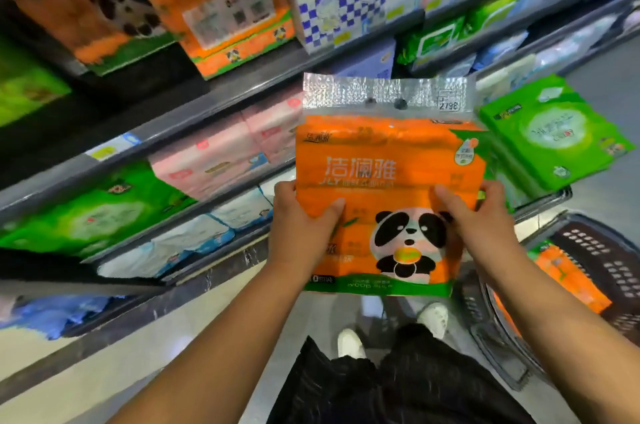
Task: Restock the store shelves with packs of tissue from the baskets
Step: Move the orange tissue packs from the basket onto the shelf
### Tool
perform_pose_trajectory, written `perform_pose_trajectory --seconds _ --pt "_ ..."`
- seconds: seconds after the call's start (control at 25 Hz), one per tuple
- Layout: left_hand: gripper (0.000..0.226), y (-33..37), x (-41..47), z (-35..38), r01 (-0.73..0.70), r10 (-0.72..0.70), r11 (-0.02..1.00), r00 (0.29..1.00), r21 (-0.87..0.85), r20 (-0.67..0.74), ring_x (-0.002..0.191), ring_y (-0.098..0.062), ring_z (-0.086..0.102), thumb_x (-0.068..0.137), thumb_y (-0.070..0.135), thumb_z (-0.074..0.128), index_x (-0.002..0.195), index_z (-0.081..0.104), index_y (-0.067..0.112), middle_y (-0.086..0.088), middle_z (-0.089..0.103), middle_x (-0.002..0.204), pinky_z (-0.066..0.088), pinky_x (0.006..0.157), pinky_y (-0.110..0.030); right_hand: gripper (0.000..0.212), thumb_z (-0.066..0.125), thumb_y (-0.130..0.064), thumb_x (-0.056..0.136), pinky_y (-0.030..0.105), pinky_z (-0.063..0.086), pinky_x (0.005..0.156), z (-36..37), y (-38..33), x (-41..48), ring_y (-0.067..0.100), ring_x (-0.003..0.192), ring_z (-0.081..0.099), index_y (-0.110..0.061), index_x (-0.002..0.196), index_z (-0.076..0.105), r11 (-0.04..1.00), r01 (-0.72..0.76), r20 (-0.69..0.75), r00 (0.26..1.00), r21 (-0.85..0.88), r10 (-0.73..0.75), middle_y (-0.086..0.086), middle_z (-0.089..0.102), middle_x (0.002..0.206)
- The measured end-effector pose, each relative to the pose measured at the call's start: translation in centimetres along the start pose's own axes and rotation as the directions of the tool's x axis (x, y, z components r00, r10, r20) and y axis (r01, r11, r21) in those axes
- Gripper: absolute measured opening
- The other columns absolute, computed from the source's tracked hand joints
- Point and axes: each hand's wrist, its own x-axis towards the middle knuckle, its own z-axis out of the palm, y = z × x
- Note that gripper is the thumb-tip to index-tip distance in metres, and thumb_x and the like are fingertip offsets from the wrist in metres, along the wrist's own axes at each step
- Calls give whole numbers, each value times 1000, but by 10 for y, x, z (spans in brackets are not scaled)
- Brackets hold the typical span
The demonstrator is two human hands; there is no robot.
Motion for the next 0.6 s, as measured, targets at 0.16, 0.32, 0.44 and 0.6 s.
perform_pose_trajectory --seconds 0.16,0.32,0.44,0.6 --pt "54 11 2 -40 29 -39 996 992 -83 -121 107 -14 57 83 57 61 124 30 39 26 47 100 46 91 -39 58 61 -69 76 41 47 79 24 -41 12 23 90 57 -17 98 49 998 34 113 993 -52 -28 -3 56 88" --pt "61 27 1 -57 49 -93 981 968 -186 -234 104 -9 49 74 73 41 128 28 49 17 48 119 45 91 -40 82 45 -95 56 56 48 91 42 -82 35 25 105 60 -33 108 59 998 37 306 952 -59 -17 1 64 110" --pt "44 39 1 -61 99 -205 949 914 -298 -349 99 -13 56 84 72 37 113 41 39 12 56 113 51 78 -36 37 42 -72 78 49 52 87 53 -107 43 18 92 65 -47 88 67 990 141 453 884 -18 -117 -14 70 87" --pt "20 49 -6 -68 -1 -204 922 848 -386 -490 87 2 55 90 56 52 101 44 42 24 56 92 42 66 -23 51 51 -72 74 52 51 91 70 -128 46 17 99 61 -38 111 56 983 179 481 860 28 -170 -8 60 104"
